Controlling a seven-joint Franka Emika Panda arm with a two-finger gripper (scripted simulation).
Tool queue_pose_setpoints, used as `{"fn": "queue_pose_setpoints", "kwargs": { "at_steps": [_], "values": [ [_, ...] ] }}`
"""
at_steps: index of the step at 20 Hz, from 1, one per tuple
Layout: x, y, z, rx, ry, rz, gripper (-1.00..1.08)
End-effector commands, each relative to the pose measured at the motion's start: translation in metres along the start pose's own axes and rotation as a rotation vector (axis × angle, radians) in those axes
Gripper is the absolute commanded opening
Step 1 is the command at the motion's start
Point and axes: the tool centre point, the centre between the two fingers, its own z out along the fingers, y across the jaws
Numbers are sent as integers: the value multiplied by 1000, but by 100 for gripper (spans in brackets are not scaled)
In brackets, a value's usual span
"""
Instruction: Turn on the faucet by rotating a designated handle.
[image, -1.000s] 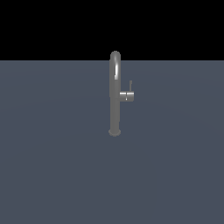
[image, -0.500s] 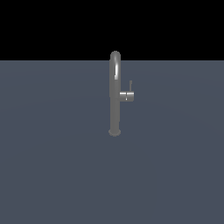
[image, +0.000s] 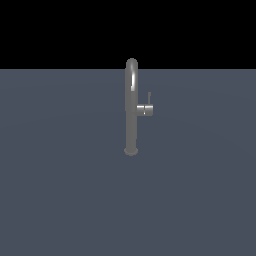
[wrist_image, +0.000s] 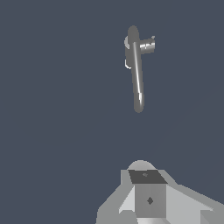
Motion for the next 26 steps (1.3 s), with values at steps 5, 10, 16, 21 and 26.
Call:
{"fn": "queue_pose_setpoints", "kwargs": {
  "at_steps": [5, 10, 16, 21, 26],
  "values": [
    [37, 0, 3, 100, -97, 103, -100],
    [67, 3, 8, 182, -175, 186, -100],
    [103, 10, 18, 285, -272, 289, -100],
    [133, 17, 30, 375, -357, 378, -100],
    [162, 26, 45, 470, -446, 472, -100]
  ]
}}
